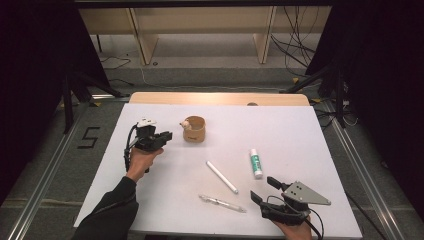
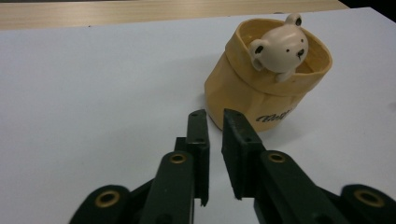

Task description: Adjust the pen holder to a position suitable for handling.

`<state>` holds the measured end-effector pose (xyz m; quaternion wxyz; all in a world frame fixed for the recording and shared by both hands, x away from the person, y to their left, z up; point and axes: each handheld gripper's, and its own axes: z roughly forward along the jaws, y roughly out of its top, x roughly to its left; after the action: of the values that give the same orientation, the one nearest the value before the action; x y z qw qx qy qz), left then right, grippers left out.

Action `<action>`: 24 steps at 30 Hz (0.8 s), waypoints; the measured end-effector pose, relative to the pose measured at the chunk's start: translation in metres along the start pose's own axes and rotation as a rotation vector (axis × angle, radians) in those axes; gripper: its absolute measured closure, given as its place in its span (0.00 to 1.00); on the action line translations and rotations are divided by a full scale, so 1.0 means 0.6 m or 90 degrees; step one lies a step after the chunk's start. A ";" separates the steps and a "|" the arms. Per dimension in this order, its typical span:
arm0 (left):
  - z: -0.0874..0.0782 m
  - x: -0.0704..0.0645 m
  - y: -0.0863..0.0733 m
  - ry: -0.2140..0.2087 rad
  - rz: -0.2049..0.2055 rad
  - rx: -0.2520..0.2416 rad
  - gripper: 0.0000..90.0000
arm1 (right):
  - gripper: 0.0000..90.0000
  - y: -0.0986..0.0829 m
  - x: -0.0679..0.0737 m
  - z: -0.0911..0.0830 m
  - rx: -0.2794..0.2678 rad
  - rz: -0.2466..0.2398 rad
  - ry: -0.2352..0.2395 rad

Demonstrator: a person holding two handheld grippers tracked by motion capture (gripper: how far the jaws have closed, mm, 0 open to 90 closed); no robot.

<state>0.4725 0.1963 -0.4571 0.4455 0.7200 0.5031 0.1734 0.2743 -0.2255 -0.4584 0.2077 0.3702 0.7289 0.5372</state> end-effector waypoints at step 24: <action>0.087 -0.003 0.027 0.003 -0.025 0.032 0.99 | 0.29 -0.001 0.002 0.001 0.004 -0.002 0.005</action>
<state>0.5174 0.1690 -0.4718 0.4293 0.7204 0.5225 0.1539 0.2741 -0.2243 -0.4591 0.2042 0.3675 0.7321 0.5359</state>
